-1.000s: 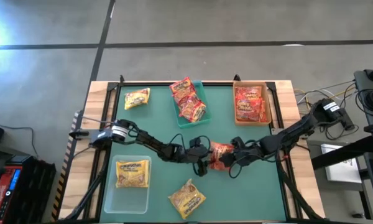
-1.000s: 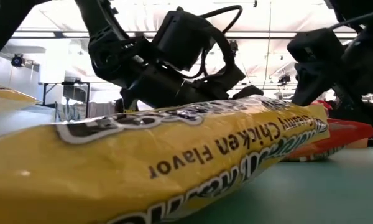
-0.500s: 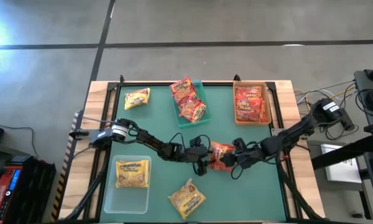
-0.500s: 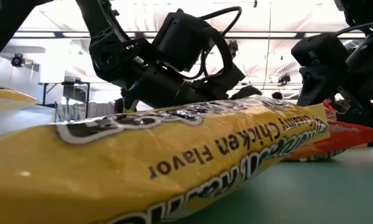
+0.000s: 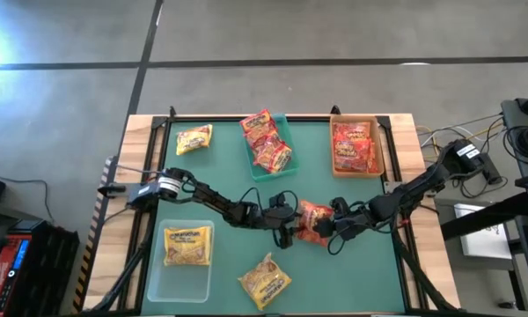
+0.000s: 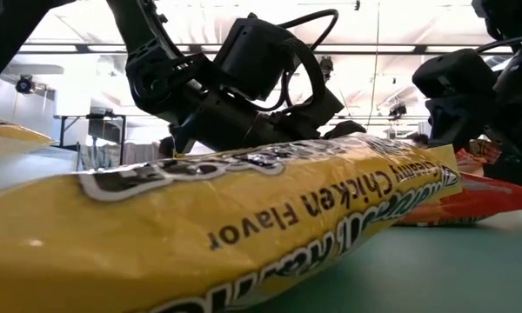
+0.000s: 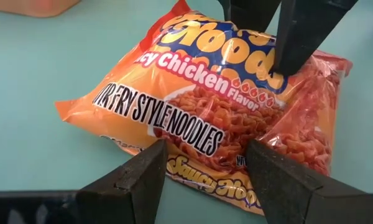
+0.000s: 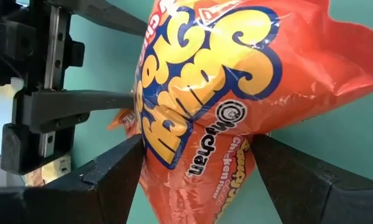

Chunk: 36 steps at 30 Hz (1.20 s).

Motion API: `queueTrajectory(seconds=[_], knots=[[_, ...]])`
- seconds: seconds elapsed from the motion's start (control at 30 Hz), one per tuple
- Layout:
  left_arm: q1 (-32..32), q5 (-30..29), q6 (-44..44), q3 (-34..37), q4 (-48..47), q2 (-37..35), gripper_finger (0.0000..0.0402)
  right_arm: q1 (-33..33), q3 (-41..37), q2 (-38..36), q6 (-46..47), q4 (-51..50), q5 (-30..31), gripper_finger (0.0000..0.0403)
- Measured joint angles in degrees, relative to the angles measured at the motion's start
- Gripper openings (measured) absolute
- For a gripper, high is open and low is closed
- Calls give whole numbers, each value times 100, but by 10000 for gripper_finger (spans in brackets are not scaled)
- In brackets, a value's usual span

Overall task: Sort Maruchan noodles
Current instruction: Put the orange noodle pack into the orange bin

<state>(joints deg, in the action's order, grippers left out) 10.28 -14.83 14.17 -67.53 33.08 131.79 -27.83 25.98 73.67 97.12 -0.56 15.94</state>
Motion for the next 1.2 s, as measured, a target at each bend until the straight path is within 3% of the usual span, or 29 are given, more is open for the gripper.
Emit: queueTrajectory(seconds=[0.3, 0.7, 0.9, 1.2], knots=[[-7, 4, 0, 0, 9, 0, 204, -2, 20, -4, 69, -410, -116, 290], [-7, 30, -13, 17, 168, 7, 204, -2, -11, 353, -672, 190, 1007, 290], [-9, 44, -7, 17, 186, 7, 204, 2, -9, 698, -1014, 675, 1192, 287], [-4, -83, -53, 15, 240, -76, 204, 11, -9, 632, -1228, 709, 1122, 216]])
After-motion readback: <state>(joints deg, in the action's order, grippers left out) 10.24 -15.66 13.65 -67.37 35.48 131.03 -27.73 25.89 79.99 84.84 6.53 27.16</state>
